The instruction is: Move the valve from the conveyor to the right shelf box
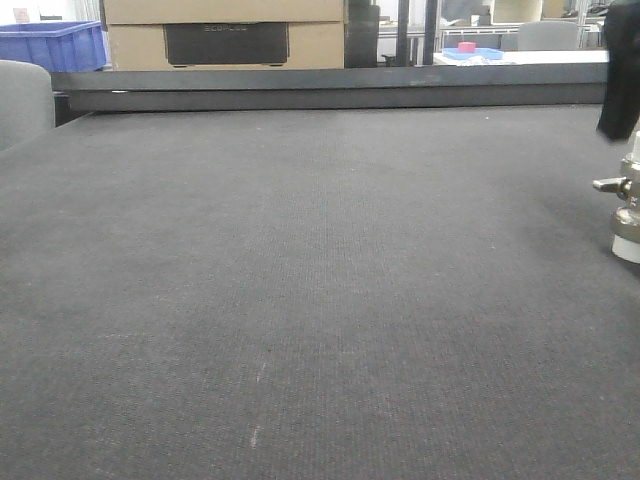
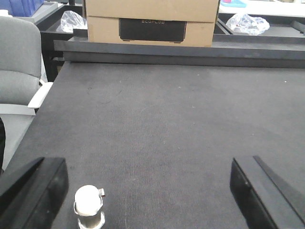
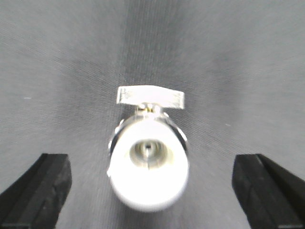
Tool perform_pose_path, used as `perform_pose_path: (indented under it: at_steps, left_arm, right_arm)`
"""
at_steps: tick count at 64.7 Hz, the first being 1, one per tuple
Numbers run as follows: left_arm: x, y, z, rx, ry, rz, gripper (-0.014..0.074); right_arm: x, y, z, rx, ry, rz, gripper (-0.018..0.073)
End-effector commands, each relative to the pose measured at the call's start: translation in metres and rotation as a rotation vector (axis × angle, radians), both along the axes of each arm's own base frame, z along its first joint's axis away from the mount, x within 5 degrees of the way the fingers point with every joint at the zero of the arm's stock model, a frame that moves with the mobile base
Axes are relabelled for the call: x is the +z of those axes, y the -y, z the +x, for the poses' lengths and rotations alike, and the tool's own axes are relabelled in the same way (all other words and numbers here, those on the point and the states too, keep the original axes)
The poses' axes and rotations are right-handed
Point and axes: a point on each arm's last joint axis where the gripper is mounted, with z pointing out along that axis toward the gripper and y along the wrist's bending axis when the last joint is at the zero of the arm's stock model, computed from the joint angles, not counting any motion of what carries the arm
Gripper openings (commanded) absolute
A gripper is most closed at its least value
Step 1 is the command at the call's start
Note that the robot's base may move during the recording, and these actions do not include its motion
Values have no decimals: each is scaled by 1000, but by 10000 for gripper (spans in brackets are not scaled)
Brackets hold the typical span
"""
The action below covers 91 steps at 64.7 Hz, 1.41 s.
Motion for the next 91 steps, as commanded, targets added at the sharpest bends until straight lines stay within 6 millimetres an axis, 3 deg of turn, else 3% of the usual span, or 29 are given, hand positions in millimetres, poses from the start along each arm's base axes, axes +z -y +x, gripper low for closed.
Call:
perform_pose_path:
  at_steps: [1,13,18,24,33,35,48,60,64,77,91]
  left_arm:
    - [2,1,1,-9,-1,-6,587]
    - [-1,1,4,-9,-28,-6,587]
    - [-4,1,7,-10,-54,-5,587]
    - [-2,2,10,-12,-116,-1,587]
    - [8,2,23,-17,-238,3,587]
    - [12,2,26,-17,-257,7,587]
    - [39,-3,62,21,-433,90,587]
    - [49,-12,104,55,-615,172,587]
    - [44,-18,122,37,-703,180,587]
    - [30,-49,179,-22,-762,126,587]
    - [-19,-72,217,-23,-911,126,587]
  right_arm:
    - [-13,0,10,9,-10,-16,570]
    - [-35,-1,22,8,-37,-19,567]
    - [-37,-1,24,7,-33,-18,516]
    - [-38,-1,24,7,-36,-19,331]
    - [-38,-1,20,9,-74,-22,-113]
    - [-38,-1,20,10,-79,-22,-172]
    - [-24,-1,13,9,-51,-15,-154]
    - [5,-1,-15,-6,68,36,-154]
    - [11,0,-27,-8,97,45,-154]
    - [38,2,-69,-13,192,82,-154]
    - [69,3,-107,-12,308,124,-154]
